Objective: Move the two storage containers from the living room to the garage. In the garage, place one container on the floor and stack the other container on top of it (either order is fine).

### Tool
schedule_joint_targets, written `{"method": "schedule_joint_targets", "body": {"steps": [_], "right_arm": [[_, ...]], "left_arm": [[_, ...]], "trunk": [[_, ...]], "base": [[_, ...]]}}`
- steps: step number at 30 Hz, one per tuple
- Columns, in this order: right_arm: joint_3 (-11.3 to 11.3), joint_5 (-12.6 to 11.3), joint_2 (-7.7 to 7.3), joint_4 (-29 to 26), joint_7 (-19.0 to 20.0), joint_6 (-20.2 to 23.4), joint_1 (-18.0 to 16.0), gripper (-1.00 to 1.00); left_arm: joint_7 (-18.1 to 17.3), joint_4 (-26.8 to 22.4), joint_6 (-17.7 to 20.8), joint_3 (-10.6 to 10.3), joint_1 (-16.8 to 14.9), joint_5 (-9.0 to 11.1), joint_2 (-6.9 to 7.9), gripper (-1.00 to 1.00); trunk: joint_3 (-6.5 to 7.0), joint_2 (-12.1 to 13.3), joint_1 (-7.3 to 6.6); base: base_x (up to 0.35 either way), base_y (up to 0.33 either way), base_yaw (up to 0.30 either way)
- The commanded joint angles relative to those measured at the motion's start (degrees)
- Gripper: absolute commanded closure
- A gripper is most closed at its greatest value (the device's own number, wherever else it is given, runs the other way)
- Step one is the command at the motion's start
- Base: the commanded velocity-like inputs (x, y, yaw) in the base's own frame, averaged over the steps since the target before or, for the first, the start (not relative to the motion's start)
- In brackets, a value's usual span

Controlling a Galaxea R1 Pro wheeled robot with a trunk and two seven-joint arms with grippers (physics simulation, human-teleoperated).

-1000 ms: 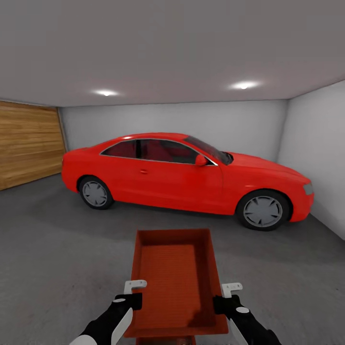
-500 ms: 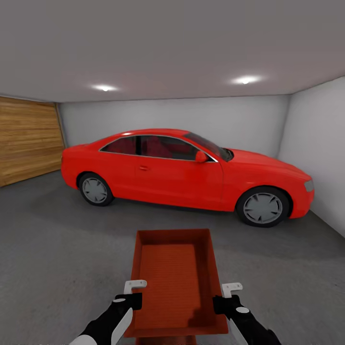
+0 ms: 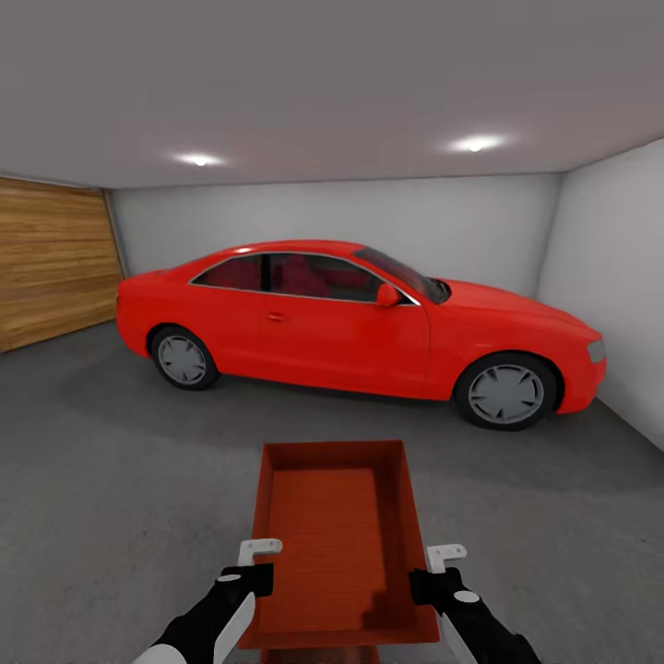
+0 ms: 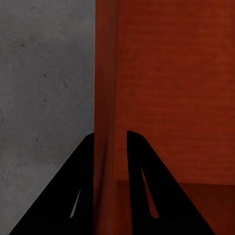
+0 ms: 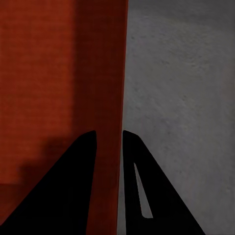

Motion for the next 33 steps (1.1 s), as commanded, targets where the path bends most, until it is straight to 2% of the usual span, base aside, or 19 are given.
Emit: {"method": "schedule_joint_targets", "body": {"steps": [1,33], "right_arm": [[0.01,-0.12,3.53,0.06,-0.1,0.35,0.03,1.0],[0.01,-0.12,3.53,0.09,-0.1,0.35,0.03,1.0]], "left_arm": [[0.61,-1.37,0.28,-0.07,-0.01,-0.49,-4.54,1.0],[0.71,-1.45,0.43,0.11,-0.04,-0.27,-4.38,1.0]], "trunk": [[-0.13,-0.06,0.02],[-3.11,-0.06,0.02]], "base": [[0.0,0.0,0.0],[0.0,0.0,0.0]]}}
